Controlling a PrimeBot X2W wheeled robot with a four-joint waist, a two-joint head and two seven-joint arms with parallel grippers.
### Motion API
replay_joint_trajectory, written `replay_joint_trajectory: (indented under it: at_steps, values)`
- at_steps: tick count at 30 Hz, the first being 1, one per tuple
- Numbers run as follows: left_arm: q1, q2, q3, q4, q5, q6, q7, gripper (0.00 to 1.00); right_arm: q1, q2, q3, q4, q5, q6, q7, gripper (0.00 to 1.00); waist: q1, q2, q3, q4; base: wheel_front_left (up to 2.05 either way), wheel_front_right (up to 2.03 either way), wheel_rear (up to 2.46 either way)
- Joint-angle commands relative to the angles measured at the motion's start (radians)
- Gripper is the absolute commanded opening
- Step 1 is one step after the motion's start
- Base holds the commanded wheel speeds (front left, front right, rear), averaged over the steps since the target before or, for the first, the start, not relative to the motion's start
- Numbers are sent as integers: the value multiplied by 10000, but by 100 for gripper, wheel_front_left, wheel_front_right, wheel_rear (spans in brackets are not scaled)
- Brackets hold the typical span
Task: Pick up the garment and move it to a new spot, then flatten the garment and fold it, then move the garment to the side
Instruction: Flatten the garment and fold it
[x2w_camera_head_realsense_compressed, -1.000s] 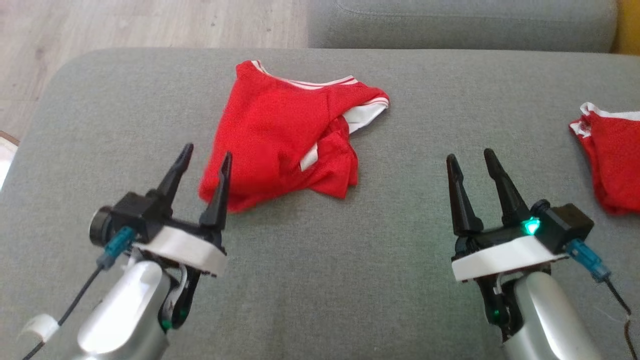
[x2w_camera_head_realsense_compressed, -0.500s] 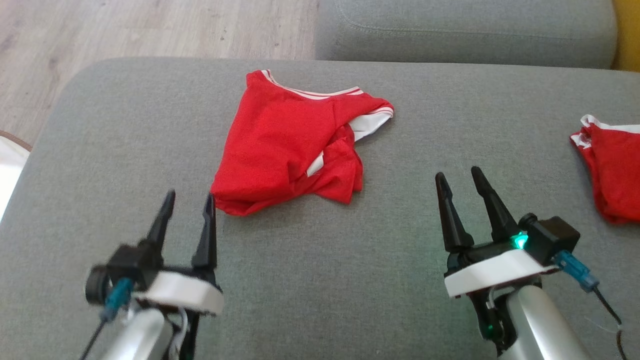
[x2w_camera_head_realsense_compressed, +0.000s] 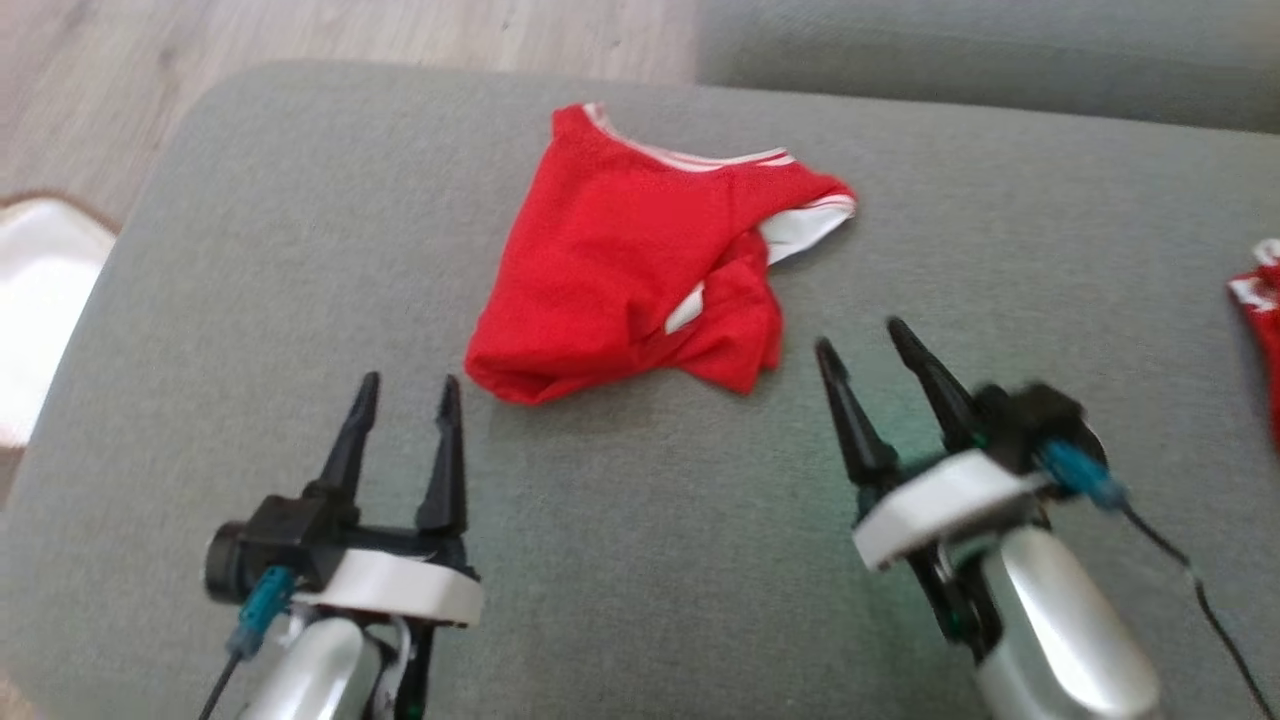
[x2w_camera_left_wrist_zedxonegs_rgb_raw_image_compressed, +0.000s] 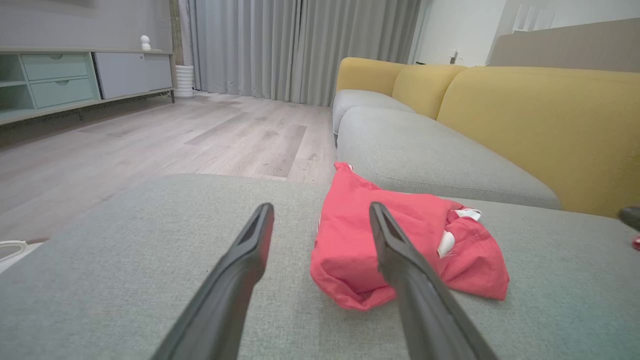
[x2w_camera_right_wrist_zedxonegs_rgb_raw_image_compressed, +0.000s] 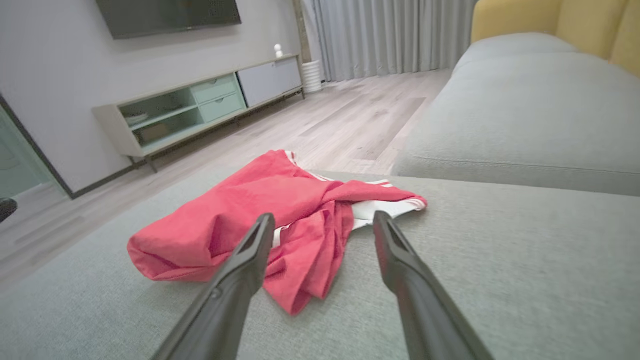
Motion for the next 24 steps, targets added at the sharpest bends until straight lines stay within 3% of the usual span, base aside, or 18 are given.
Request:
replay_joint_trajectory:
  at_steps: [1, 9, 17, 18, 19, 20, 24]
  values:
    - [-572, -6, 414, -251, 107, -108, -93, 100, -750, -64, 376, -122, 6, -7, 157, 100, -1, 0, 308, 321, 0, 0, 0]
    - [-1031, -792, 447, 338, 483, -712, -94, 100, -2766, -510, 834, 2324, 594, -7, 1086, 100, -1, 0, 834, 1263, 0, 0, 0]
    - [-1214, -1208, 711, 693, 819, -1057, -95, 100, -3883, -604, 1688, 4417, 965, -7, 960, 100, -1, 0, 1059, 1737, 0, 0, 0]
    - [-1203, -1246, 744, 723, 857, -1088, -95, 100, -3976, -590, 1797, 4603, 1021, -7, 899, 86, -1, 0, 1073, 1752, 0, 0, 0]
    - [-1189, -1280, 779, 747, 895, -1116, -95, 100, -4063, -565, 1881, 4753, 1102, -7, 810, 11, -1, 0, 1080, 1753, 0, 0, 0]
    - [-1172, -1311, 822, 768, 930, -1138, -95, 100, -4146, -536, 1938, 4864, 1194, -7, 683, 0, -1, 0, 1083, 1736, 0, 0, 0]
    - [-1135, -1374, 972, 836, 1026, -1199, -95, 100, -4372, -488, 2075, 5091, 1388, -7, 191, 0, -1, 0, 1049, 1576, 0, 0, 0]
